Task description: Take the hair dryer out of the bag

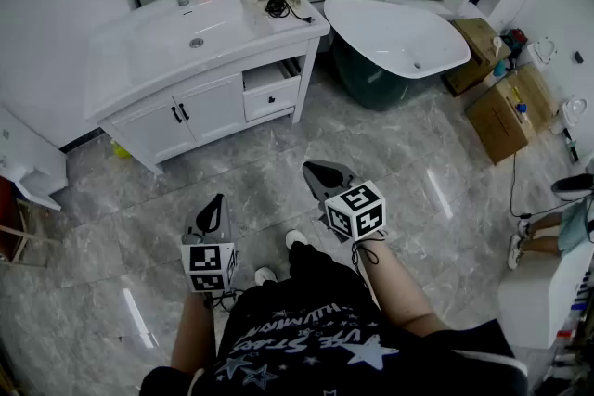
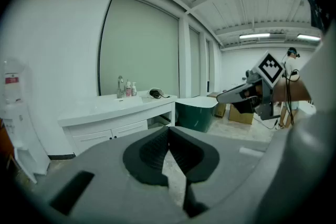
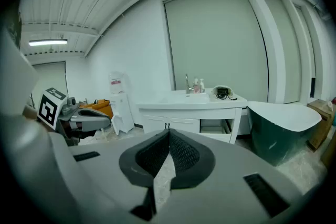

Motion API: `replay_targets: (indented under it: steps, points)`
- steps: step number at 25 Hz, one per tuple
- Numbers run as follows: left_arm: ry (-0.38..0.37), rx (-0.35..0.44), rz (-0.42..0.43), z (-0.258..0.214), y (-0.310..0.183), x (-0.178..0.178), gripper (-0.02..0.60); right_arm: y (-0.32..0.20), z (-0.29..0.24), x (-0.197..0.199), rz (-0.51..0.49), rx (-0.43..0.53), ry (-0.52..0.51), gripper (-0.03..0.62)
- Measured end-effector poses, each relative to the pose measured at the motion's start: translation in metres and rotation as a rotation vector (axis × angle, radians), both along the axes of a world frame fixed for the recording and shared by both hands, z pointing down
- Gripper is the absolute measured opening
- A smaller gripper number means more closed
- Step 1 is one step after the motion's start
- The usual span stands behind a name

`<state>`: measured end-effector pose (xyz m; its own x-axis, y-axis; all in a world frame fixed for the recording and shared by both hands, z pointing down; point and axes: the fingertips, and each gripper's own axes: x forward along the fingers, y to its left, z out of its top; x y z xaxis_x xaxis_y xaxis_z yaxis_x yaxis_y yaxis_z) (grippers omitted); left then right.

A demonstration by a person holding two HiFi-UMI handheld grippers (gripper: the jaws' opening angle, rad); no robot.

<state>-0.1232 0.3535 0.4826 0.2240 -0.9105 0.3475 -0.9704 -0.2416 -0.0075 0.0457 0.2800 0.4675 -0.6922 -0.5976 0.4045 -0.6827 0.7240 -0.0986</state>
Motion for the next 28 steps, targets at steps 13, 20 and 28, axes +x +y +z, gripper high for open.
replay_targets:
  steps: [13, 20, 28]
  points:
    - [0.107, -0.011, -0.010, 0.011, 0.011, -0.021, 0.021, 0.004, 0.008, -0.020, 0.045, -0.030, -0.008, 0.003]
    - [0.115, 0.048, -0.014, 0.001, 0.010, -0.028, 0.065, 0.008, 0.006, -0.017, 0.101, -0.067, -0.099, 0.054]
    - [0.130, 0.005, -0.023, 0.009, -0.021, -0.022, 0.265, -0.036, 0.018, -0.005, 0.123, -0.129, -0.160, 0.218]
